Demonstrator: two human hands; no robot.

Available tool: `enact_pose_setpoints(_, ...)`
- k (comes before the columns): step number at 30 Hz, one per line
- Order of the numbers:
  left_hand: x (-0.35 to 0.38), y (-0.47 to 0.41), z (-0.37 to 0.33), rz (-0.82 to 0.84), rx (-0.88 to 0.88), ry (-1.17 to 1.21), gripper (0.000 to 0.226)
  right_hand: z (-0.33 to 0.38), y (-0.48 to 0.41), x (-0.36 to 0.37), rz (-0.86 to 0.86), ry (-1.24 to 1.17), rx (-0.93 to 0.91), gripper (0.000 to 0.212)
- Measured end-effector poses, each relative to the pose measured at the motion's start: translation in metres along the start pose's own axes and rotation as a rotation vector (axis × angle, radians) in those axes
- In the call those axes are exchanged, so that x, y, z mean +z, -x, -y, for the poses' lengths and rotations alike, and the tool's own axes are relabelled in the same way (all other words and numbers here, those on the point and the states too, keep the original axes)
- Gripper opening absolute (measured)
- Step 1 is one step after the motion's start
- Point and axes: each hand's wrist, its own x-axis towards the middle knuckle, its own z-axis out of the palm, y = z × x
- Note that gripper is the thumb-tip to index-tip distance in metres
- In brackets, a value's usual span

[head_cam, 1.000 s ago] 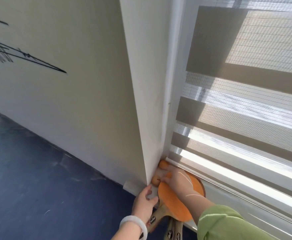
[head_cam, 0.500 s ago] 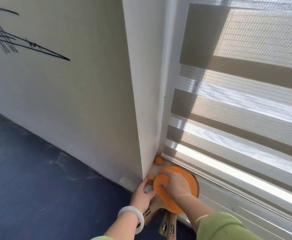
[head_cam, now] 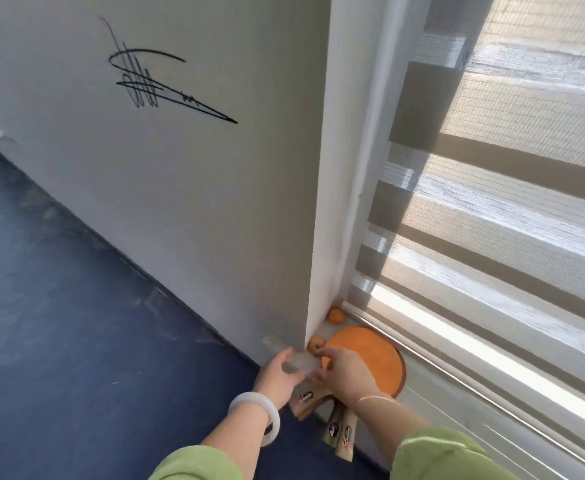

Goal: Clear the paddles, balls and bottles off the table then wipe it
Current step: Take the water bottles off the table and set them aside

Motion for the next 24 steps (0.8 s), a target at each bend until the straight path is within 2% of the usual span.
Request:
enact_pose_setpoints(6, -0.062, 0.033, 0.018, -0.154, 0.012, -0.041, 0.06, 0.064, 0.017, 0.014, 0.074, 0.09, -0.165, 0.041)
enact_pose_setpoints(11, -0.138, 0.076, 0.057, -0.285, 0.02, 0.021, 0.058, 0.138, 0.028, 0.044, 0.119, 0.159, -0.235, 0.043)
enact_pose_setpoints(16, -0.239, 0.16, 0.137, -0.486, -0.043, 0.15, 0.047, 0.241, 0.058, 0.114, 0.16, 0.263, -0.334, 0.034)
enact_pose_setpoints(24, -0.386, 0.36, 0.301, -0.898, -0.204, 0.271, 0.044, 0.426, 0.162, 0.277, 0.318, 0.542, -0.696, 0.029)
